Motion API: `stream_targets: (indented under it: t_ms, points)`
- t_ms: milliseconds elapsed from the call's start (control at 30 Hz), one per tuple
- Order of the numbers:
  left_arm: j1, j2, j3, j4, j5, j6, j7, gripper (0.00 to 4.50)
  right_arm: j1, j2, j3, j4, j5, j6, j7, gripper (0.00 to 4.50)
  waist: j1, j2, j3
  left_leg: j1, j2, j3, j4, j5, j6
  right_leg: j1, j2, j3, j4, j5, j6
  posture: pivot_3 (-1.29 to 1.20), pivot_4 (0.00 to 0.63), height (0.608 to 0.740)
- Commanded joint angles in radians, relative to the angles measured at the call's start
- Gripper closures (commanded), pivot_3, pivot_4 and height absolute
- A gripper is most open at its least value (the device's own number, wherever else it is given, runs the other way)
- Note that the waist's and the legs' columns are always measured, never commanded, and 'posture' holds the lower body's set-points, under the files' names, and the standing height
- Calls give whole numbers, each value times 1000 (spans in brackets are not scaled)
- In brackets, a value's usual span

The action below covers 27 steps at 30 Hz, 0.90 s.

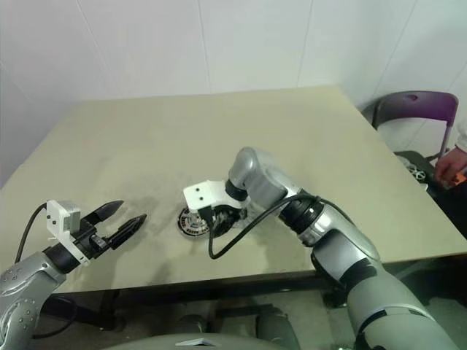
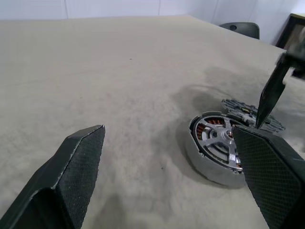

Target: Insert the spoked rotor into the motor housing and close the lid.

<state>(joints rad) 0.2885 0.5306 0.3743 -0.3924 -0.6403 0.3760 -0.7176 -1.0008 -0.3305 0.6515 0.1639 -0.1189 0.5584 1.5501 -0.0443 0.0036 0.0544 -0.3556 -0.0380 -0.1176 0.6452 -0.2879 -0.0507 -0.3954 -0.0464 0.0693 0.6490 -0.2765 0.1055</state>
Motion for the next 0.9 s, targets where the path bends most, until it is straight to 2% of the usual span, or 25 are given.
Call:
stream_targets:
  t_ms: [33, 233, 567, 900]
  points:
    - [-16, 4, 6, -12, -2, -16, -2, 0, -73, -27, -131, 0, 98, 84, 9, 155, 1, 0, 0, 0, 0, 0, 0, 0, 0, 0, 0, 0, 0, 0, 0, 0, 0, 740]
    - [-33, 11, 10, 5, -1, -14, -6, 0, -61, -108, -235, 98, 153, 146, -53, 71, 5, -2, -1, 0, -1, 0, 1, 0, 0, 3, -2, -1, -3, -2, -3, 0, 0, 740]
    - [-60, 34, 19, 19, -11, 1, -12, 0, 109, -270, -375, 116, 303, 511, -133, 71, 3, -1, -1, -1, -1, 1, -1, 0, 0, 0, -2, 0, -2, -1, -1, 0, 0, 740]
    - [-97, 54, 9, 31, -11, 21, -15, 0, 223, -247, -476, 67, 466, 881, -333, 71, 3, -1, -1, -1, -1, 2, 0, 0, 0, 1, -1, 0, -2, -2, -3, 0, 0, 740]
